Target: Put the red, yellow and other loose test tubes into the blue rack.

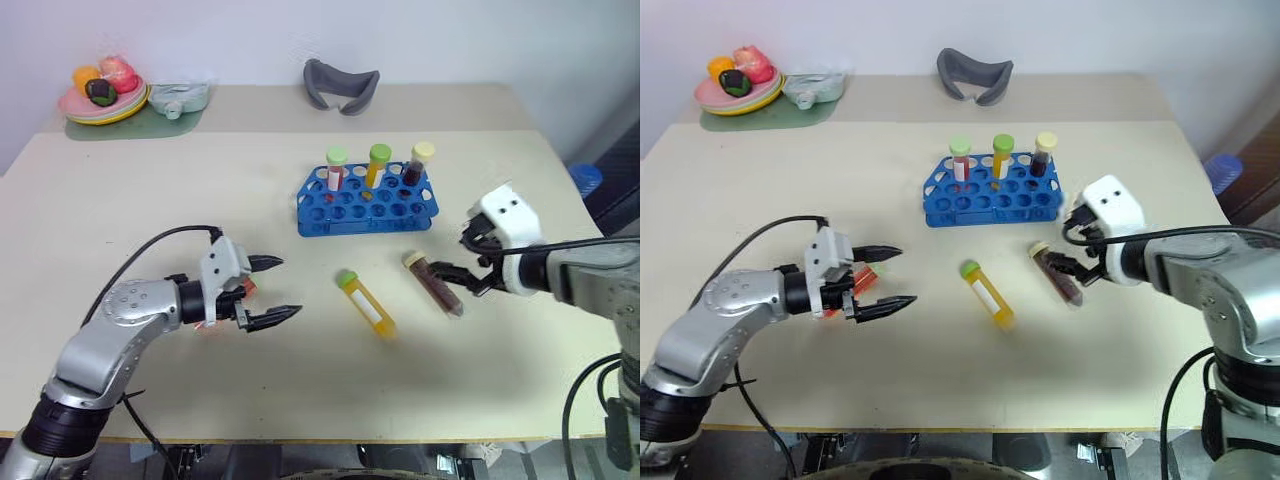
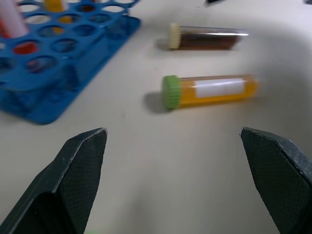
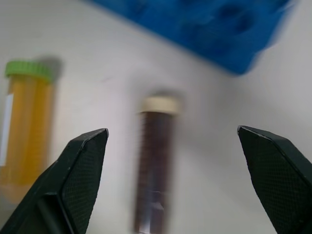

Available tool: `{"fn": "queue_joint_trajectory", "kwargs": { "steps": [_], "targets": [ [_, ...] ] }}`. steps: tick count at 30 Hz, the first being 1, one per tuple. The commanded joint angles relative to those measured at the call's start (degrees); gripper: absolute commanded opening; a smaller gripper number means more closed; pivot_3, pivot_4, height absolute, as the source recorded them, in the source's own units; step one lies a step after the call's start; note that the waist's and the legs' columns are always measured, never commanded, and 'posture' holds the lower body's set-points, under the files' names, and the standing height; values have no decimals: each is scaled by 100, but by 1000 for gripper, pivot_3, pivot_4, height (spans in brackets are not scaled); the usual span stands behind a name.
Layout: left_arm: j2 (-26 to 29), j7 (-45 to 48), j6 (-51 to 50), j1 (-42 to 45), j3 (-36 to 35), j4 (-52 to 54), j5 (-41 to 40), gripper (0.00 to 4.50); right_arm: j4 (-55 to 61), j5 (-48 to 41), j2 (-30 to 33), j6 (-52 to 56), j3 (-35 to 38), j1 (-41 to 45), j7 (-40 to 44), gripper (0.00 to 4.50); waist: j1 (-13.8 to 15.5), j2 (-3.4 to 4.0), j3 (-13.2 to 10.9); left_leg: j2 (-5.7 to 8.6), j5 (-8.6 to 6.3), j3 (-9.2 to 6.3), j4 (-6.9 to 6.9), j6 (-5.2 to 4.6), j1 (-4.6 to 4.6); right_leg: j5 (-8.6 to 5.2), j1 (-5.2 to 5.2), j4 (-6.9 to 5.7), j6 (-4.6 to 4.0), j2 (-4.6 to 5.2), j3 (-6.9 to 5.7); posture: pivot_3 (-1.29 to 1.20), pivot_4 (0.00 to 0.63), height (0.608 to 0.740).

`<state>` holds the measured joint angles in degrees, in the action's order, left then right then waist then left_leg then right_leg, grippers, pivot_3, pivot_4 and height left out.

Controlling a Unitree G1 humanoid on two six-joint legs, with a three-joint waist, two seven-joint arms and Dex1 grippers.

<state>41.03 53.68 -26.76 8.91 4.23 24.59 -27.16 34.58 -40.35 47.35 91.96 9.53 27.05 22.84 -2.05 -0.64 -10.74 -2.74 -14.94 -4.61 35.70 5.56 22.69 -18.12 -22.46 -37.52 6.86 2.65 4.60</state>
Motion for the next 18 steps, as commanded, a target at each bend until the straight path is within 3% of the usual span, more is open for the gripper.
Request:
{"fn": "queue_joint_trajectory", "kwargs": {
  "steps": [1, 4, 14, 18],
  "targets": [
    [-85, 194, 258, 72, 313, 132, 135, 4483, 22, -798, 253, 54, -259, 172, -864, 4337, 4, 1, 0, 0, -2, 0, 6, -3, 13, 0, -9, 0, 0, 1, -1, 0, 150, 740],
    [-177, 182, 335, 9, 457, 219, 208, 4483, -282, -1268, 412, 54, -605, 322, -1643, 4337, -7, 2, 0, -1, -9, -3, 39, -16, 50, 1, -31, -6, 1, 0, -5, 0, 150, 740],
    [-386, -156, 286, -266, 570, 565, 301, 4483, -1695, -3252, 412, 54, -1105, 811, -3566, 4337, -42, 1, 0, -1, -9, -5, 49, -18, 50, 1, -37, -28, 1, -2, -4, 0, 150, 740],
    [-407, -204, 268, -334, 563, 592, 281, 4483, -2142, -3532, 354, 54, -1371, 1093, -4134, 4337, -43, 1, 0, -1, -9, -5, 53, -18, 50, 1, -40, -36, 1, -2, -3, 0, 150, 740]
  ]
}}
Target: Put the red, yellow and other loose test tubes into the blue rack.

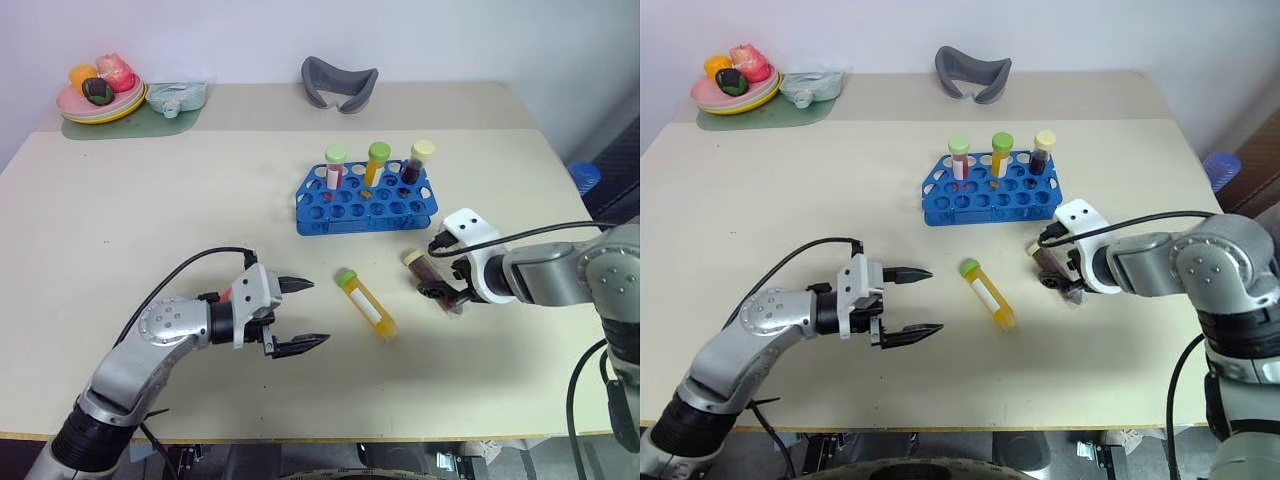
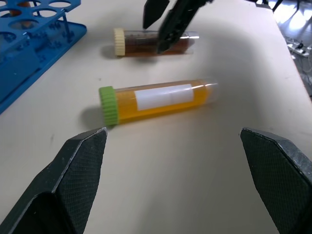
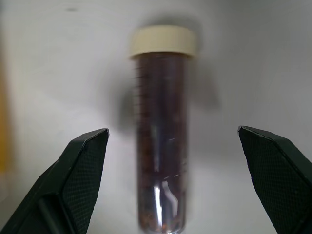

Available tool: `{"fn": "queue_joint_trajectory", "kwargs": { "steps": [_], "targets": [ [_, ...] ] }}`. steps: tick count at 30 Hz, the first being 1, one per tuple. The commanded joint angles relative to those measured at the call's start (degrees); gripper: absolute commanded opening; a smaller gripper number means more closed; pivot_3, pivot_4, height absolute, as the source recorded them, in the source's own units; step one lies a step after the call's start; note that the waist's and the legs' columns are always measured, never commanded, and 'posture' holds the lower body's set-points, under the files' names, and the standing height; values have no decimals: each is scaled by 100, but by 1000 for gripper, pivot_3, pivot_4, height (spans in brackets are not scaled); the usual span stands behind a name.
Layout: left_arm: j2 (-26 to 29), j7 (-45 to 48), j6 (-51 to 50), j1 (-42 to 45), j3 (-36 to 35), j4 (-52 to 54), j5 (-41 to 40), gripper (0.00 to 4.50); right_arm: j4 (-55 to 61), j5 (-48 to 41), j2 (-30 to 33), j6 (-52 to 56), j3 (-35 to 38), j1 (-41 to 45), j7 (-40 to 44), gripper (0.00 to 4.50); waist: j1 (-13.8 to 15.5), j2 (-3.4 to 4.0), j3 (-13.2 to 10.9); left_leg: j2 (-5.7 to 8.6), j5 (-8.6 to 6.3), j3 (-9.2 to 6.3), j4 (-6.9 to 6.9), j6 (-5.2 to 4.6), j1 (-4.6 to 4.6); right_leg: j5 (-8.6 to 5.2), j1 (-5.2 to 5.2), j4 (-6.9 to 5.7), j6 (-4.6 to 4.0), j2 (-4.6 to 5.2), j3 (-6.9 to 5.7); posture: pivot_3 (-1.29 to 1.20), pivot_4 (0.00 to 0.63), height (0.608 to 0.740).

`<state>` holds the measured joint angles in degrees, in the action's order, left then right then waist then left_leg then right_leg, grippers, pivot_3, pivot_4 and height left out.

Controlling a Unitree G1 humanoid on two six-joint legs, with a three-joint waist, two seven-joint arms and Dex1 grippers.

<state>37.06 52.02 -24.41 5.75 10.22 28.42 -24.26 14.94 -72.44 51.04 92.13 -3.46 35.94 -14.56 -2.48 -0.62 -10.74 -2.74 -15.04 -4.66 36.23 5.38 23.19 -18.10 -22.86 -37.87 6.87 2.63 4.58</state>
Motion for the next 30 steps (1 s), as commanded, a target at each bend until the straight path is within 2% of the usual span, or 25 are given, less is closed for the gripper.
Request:
{"fn": "queue_joint_trajectory", "kwargs": {
  "steps": [1, 10, 11, 12, 17, 18, 30],
  "targets": [
    [-13, -41, 36, -9, -37, 196, -7, 4483, -278, -443, -34, 37, -127, 234, -524, 4337, 2, 0, 0, 0, 0, 0, 0, 0, 0, 0, -2, -2, 0, -1, 0, 0, 150, 740],
    [-34, -80, -24, 51, -41, 191, -54, 4483, -785, -1111, -206, 37, -510, 487, -1376, 4337, -11, 0, 0, -1, 0, 0, 0, 0, 1, 0, -4, -5, 0, -3, 0, 0, 150, 740],
    [-27, -80, -36, 54, -50, 199, -65, 4500, -820, -1143, -230, 37, -537, 516, -1430, 3815, -14, 0, 1, -1, 0, 0, 0, -1, 1, 0, -4, -6, 0, -3, 1, 0, 150, 740],
    [-20, -80, -44, 54, -59, 205, -72, 4500, -851, -1179, -249, 37, -550, 535, -1477, 3500, -15, 0, 1, -1, 0, -1, 1, 0, -1, 0, -4, -8, 0, -4, 1, 0, 150, 740],
    [12, -78, -64, 35, -103, 221, -100, 4500, -956, -1310, -310, 37, -537, 588, -1687, 1010, 1, 0, 1, -1, 0, -1, 2, -1, 0, 0, -4, -8, 0, -3, 1, 0, 150, 740],
    [19, -77, -66, 28, -109, 223, -103, 4500, -961, -1338, -316, 37, -531, 598, -1724, 793, 2, 0, 1, -1, 0, -1, 2, -1, 1, 0, -4, -8, 0, -3, 1, 0, 150, 740],
    [5, -50, -51, 119, -130, 96, -111, 4500, -589, -2301, -5, -546, -255, 528, -2357, 787, 2, 1, 1, -1, 0, -1, 2, -1, 12, 0, -17, -10, 0, -3, 1, 0, 150, 740]
  ]
}}
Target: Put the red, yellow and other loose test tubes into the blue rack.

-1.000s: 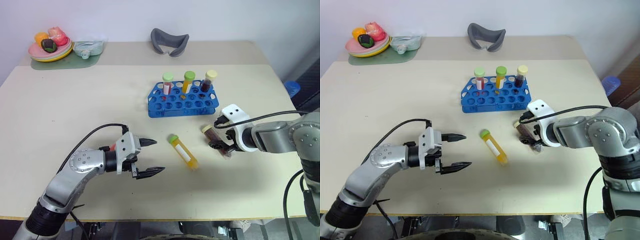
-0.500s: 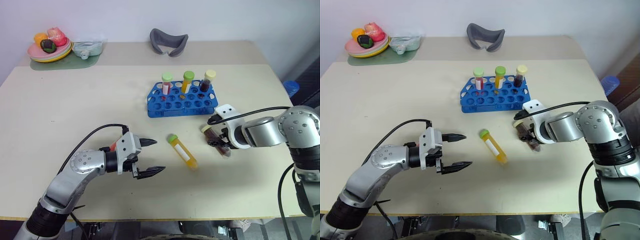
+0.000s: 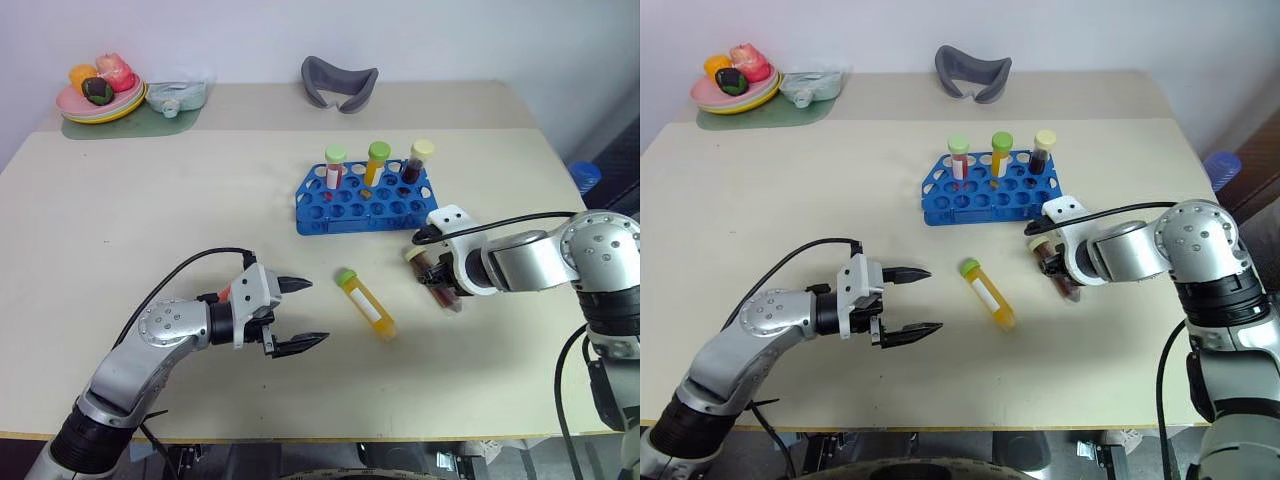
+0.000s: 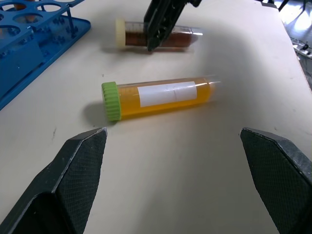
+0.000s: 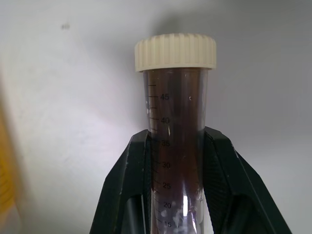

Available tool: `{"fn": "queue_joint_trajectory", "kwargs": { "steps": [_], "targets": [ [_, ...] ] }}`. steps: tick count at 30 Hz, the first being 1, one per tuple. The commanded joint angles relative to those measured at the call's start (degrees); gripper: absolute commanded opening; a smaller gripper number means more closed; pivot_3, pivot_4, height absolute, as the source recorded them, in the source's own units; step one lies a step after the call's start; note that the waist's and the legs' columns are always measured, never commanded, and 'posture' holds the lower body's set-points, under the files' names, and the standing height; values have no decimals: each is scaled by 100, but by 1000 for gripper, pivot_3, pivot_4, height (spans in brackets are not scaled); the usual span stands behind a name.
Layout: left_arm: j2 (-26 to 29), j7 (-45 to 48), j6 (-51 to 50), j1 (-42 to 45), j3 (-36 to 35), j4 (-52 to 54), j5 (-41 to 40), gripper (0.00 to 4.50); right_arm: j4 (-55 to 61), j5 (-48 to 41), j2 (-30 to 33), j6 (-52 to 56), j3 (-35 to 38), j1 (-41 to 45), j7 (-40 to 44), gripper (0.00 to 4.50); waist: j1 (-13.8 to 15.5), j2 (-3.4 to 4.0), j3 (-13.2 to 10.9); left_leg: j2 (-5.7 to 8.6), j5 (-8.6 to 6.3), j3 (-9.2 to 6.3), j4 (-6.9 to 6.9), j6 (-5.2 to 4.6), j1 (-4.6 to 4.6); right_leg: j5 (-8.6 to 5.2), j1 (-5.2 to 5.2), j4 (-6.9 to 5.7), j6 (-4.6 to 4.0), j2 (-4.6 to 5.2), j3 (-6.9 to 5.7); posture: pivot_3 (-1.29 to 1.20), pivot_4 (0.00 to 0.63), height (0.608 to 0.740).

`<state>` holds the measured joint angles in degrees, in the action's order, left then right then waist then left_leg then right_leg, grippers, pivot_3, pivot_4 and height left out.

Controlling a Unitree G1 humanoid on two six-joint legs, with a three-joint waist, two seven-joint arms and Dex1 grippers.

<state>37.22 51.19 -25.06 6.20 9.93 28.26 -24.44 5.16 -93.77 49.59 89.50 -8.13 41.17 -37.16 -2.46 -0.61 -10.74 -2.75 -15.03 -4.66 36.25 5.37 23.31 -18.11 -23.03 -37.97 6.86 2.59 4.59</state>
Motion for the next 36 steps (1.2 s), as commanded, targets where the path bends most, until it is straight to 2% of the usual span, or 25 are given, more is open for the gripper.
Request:
{"fn": "queue_joint_trajectory", "kwargs": {
  "steps": [1, 3, 5, 7, 11, 15, 19, 25, 36],
  "targets": [
    [-16, 30, 22, 85, -105, 104, -89, 4500, 634, -85, 163, -393, 296, -18, -24, 787, 1, 0, 0, 0, 0, 0, 0, 0, 0, 0, 0, 0, 0, 0, 0, 0, 150, 740],
    [-32, -23, 45, 89, -183, 70, -84, 4500, 1583, 592, 223, -882, 605, -105, 597, 787, -7, 2, -1, 0, 0, 0, -1, 0, 4, 0, -8, -1, 0, -1, 0, 0, 150, 740],
    [-107, -142, 49, 86, -330, 16, -134, 4500, 2547, 1718, 263, -1986, 919, -390, 1629, 787, 6, 4, -3, -1, 0, -1, -4, 0, 7, 0, -17, -5, 0, -2, 1, 0, 150, 740],
    [-293, -331, 84, 123, -478, -92, -163, 4500, 2982, 2560, 156, -2762, 1001, -676, 2135, 787, 12, 3, -2, -1, 0, -3, -4, 0, 7, -1, -18, -4, 1, -3, -1, 0, 150, 740],
    [-797, -678, 297, 315, -588, -396, -99, 4500, 2754, 3993, -967, -4316, 1053, -1111, 2254, 787, 6, -8, 5, -1, 1, -2, 6, 1, 5, 0, -7, -6, 2, -1, -1, 0, 150, 740],
    [-1356, -1040, 780, 470, -689, -737, 43, 4500, 2149, 5673, -1657, -5366, 621, -1308, 2251, 787, 5, -5, 5, 0, 3, -1, 11, 6, 6, 1, -9, -14, 1, 0, -1, 0, 150, 740],
    [-1685, -1122, 998, 505, -588, -812, 53, 4500, 1235, 6808, -2811, -7066, 568, -1550, 2364, 787, -15, -1, 6, -1, 4, -1, -3, 6, 2, 0, -16, -15, 1, -2, 0, 0, 150, 740],
    [-1983, -1278, 1110, 519, -468, -731, 64, 4500, 191, 7645, -3473, -8161, 617, -1640, 2856, 787, -6, 1, 6, 1, 10, 2, 0, 17, 2, 1, -14, -18, 1, 3, 1, 0, 150, 740],
    [-2019, -1469, 744, 663, -401, -394, -35, 4500, -862, 8268, -3951, -8996, 952, -1586, 3232, 787, -16, 3, 7, 1, 12, 2, -1, 20, -1, 1, -14, -24, 1, 2, 2, 0, 150, 740]
  ]
}}
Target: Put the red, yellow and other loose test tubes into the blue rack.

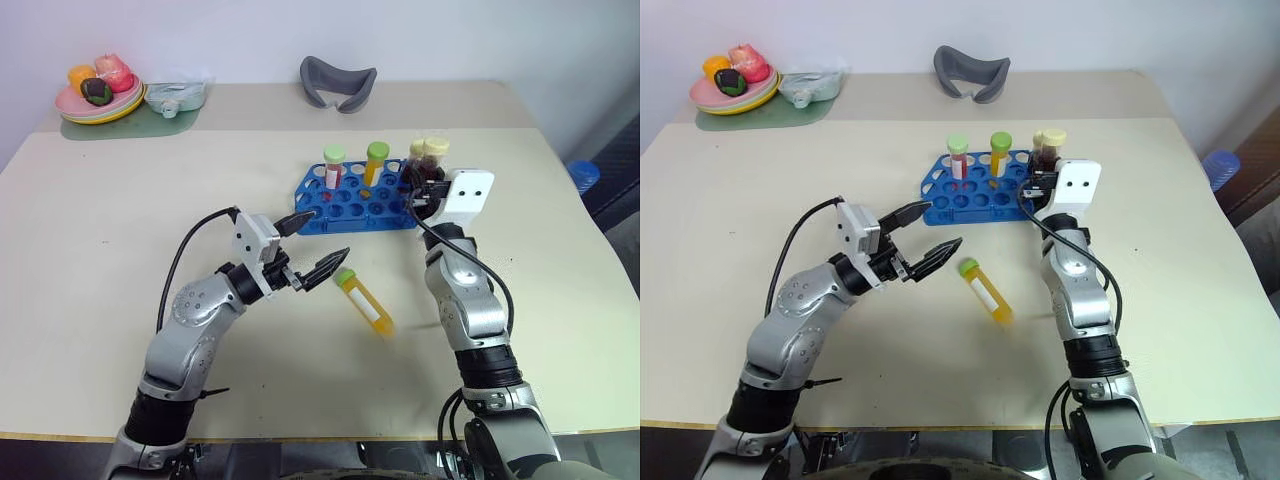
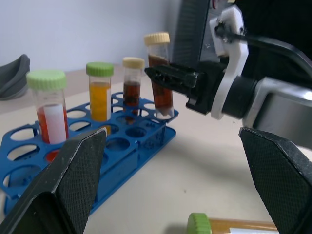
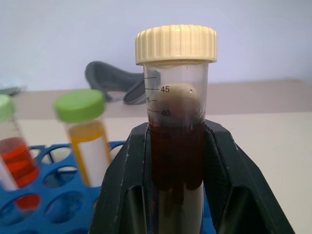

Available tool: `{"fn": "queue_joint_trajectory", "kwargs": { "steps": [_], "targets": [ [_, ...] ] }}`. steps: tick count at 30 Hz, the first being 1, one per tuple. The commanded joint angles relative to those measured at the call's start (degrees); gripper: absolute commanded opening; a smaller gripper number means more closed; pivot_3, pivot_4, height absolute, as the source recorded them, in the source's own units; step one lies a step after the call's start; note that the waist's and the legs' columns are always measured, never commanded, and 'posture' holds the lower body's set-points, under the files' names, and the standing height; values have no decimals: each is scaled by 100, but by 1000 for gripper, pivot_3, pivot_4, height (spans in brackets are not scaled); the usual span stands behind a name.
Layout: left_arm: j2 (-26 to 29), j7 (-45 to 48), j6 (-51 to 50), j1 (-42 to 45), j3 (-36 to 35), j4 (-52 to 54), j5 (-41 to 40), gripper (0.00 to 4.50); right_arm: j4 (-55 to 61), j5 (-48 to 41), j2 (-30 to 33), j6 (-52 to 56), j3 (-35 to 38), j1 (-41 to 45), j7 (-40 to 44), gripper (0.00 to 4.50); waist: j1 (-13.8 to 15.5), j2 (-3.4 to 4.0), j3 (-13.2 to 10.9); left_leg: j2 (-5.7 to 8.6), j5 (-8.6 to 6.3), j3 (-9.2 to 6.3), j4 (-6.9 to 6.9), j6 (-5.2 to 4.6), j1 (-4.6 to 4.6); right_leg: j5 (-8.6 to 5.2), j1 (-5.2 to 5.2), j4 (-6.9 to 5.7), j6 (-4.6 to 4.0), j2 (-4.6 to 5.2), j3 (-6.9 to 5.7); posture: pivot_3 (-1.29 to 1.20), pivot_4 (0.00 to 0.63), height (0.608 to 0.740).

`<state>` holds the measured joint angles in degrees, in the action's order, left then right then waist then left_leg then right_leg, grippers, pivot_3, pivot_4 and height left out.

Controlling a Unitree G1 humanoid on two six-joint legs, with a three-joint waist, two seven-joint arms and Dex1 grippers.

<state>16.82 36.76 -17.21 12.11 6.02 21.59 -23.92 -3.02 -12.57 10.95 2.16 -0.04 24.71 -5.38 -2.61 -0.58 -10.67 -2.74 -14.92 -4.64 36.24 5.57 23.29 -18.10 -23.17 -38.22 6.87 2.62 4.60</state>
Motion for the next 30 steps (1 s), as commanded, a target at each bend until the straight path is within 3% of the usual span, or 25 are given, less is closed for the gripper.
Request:
{"fn": "queue_joint_trajectory", "kwargs": {
  "steps": [1, 15, 22, 23, 26, 30],
  "targets": [
    [35, -15, -64, 66, -18, 288, -107, 4500, -137, 192, -119, -324, 168, 78, 70, 787, -2, 0, 0, 0, 0, 0, 0, 0, -1, 0, 0, -1, 0, 0, 0, 0, 150, 740],
    [145, 157, -54, -162, 0, 315, -126, 4500, -921, 438, -398, -817, 404, 375, 296, 787, -8, 2, 2, 0, 4, 0, 0, 7, -8, 0, 5, -6, 0, 0, 1, 0, 150, 740],
    [143, 215, 53, -268, -4, 275, -70, 4500, -200, 335, -357, -456, 436, 262, 525, 4176, -6, 4, 1, 0, 4, 0, 0, 8, -8, 0, 4, -9, 0, 0, 1, 0, 150, 740],
    [147, 217, 73, -284, -13, 267, -59, 4500, 73, 355, -282, -281, 450, 204, 527, 4412, -3, 5, 1, 0, 4, 0, 0, 8, -8, 0, 4, -9, 0, 0, 2, 0, 150, 740],
    [177, 207, 120, -315, -71, 239, -32, 4500, 1108, 127, 71, 522, 620, -88, 713, 4412, 16, 5, 1, 0, 4, 0, 0, 8, -8, 0, 4, -8, 0, 1, 1, 0, 150, 740],
    [370, 227, 200, -368, -262, 144, -7, 4500, 2804, -864, 1167, 2450, 1051, -666, 1462, 4412, 37, 6, 0, 2, 4, -2, 1, 7, -2, 0, 5, -2, 0, 4, 0, 0, 150, 740]
  ]
}}
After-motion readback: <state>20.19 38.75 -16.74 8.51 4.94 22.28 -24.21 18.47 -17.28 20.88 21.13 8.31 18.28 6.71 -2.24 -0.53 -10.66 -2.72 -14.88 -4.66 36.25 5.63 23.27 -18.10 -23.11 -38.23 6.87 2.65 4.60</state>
